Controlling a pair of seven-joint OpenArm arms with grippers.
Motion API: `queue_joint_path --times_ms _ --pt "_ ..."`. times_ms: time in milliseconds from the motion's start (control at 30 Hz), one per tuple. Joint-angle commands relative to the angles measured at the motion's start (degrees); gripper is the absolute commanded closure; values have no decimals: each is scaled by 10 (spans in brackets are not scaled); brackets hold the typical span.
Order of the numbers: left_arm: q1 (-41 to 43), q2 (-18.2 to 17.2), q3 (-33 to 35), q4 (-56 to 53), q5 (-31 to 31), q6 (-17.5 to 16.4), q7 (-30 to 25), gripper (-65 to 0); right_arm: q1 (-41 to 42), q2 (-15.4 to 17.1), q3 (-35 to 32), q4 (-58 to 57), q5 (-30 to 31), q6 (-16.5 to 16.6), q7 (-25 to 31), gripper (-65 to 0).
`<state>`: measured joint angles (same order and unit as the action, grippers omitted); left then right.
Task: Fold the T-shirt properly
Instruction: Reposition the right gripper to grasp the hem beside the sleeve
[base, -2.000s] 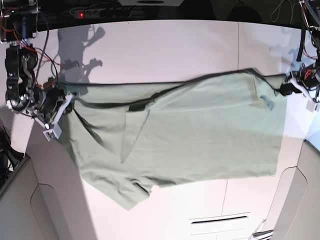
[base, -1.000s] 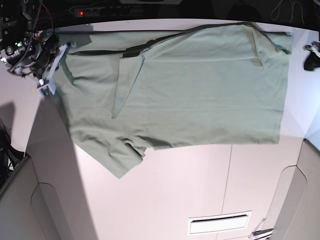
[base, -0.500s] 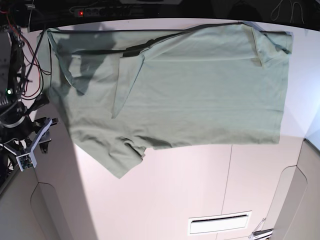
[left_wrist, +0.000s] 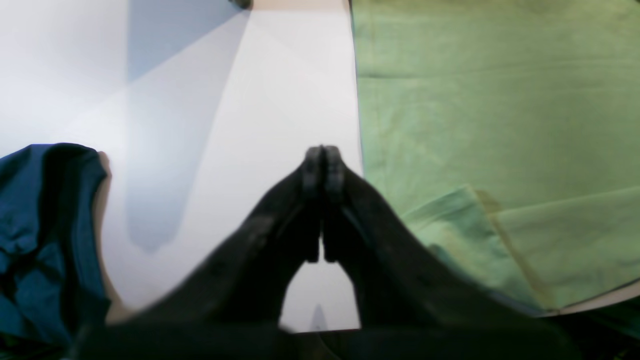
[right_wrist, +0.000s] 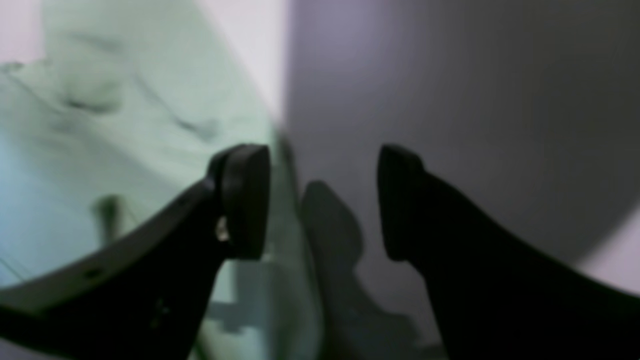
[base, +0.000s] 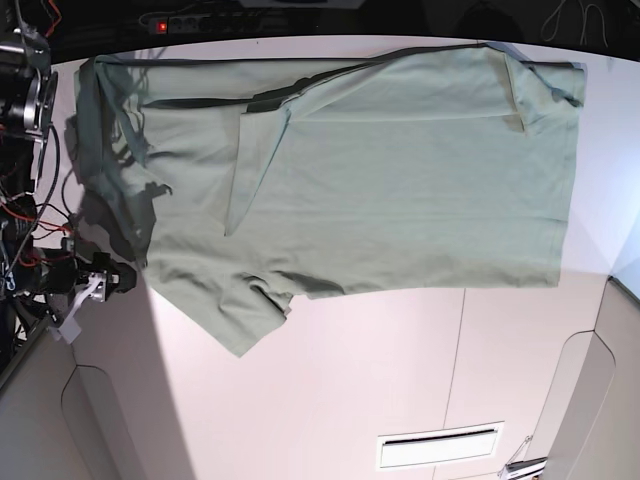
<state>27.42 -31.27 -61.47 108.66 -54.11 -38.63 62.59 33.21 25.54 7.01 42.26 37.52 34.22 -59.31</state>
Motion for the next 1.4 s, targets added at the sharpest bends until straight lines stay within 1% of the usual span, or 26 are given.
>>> queue_joint_path --times_ms 0,67,200,333,533,567,600,633,667,700,800,833,900,967,1033,1067,1167,1233,1300,1367 --pt "1 -13 -6 7 -6 -2 -11 0 16 8 2 3 24 3 1 -334" --pt "1 -13 -6 7 -7 -2 -11 0 12 2 1 3 37 3 -7 -334" --pt "1 -13 -6 7 -10 -2 -11 0 12 -23 0 3 34 3 -27 -334" --pt "1 -13 -6 7 -10 -2 -10 0 12 -44 0 3 11 2 -27 -333" --pt "1 -13 -6 7 -10 -2 -10 0 12 -44 0 3 -1 1 -26 -331" --pt "1 -13 -6 7 -10 -2 -10 0 12 -44 0 4 -1 1 -26 -312" --pt "1 -13 -6 7 -10 -2 -10 0 12 -44 0 4 -1 1 -26 -265" --pt "1 -13 -6 7 -10 -2 -11 0 12 -44 0 4 -1 1 -26 -185" --pt "1 -13 -5 7 -9 -2 -11 0 12 -44 0 4 -1 1 -26 -73" --pt "1 -13 -4 6 -9 -2 -11 -25 12 -44 0 4 0 0 -26 0" --pt "0 -13 5 1 -8 -2 -28 -187 12 -45 0 4 0 -2 -24 0" --pt "0 -13 12 -1 -3 -2 -42 -219 12 -44 0 4 0 -2 -23 0" --pt "-2 -13 35 -8 23 -1 -80 -235 12 -45 0 4 0 -2 -24 0" --pt "-24 -13 69 -26 66 18 -113 -236 12 -45 0 4 0 -2 -24 0" --pt "-64 -14 108 -59 101 52 -135 -237 12 -45 0 4 0 -2 -24 0" --pt "-88 -17 130 -81 115 62 -140 -237 12 -45 0 4 0 -2 -24 0" --pt "-172 -31 196 -167 138 68 -140 -244 12 -45 0 4 0 -2 -24 0" --pt "-231 -44 238 -234 150 67 -139 -278 12 -44 0 4 0 -2 -24 0" --pt "-290 -57 274 -300 168 68 -146 -328 12 -45 0 4 0 -2 -24 0" --pt "-347 -67 304 -360 184 75 -156 -345 12 -44 0 4 0 -2 -24 0"
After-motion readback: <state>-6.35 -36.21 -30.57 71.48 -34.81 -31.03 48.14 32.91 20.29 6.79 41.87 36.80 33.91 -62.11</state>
